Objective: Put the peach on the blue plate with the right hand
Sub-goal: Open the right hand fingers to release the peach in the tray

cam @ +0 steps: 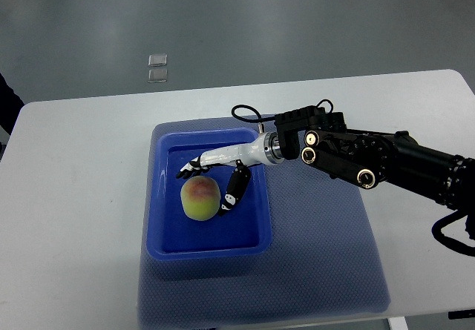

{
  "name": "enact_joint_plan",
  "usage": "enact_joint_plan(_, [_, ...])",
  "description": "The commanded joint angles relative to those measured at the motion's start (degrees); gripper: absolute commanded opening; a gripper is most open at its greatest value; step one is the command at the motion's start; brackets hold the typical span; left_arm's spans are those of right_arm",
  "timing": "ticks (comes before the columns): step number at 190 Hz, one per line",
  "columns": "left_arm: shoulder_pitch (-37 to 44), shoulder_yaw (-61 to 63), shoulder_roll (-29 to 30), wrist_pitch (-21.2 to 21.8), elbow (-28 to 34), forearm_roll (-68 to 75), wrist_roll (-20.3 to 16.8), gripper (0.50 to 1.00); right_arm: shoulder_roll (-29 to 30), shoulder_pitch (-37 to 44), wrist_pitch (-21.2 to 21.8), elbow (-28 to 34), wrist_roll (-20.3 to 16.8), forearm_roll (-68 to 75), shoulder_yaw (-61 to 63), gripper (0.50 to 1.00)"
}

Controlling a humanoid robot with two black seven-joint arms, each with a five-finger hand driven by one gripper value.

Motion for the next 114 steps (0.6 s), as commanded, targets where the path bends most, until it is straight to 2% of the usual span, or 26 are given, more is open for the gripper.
enact_joint_plan(1, [0.0, 0.0, 0.0, 0.1, 0.0, 0.0, 0.0, 1.0, -0.7, -0.1, -0.2, 0.0, 0.3, 1.0, 1.2, 0.93])
enact_joint_plan(17, [0.0, 0.0, 0.0, 0.1, 0.1, 0.0, 0.0, 1.0, -0.8, -0.1, 0.0, 0.0, 0.4, 2.2, 2.5, 0.93])
enact_joint_plan(62, [0.0, 0.0, 0.0, 0.1, 0.3, 0.0, 0.0, 1.0, -4.2, -2.1, 6.2, 0.1, 0.2, 20.4, 11.3, 0.93])
enact_joint_plan(114, [-0.4, 0.2, 0.0, 0.1, 0.4, 0.0, 0.0, 1.0, -6.8, -10.5, 5.0, -1.0, -0.1, 35.6, 21.6, 0.93])
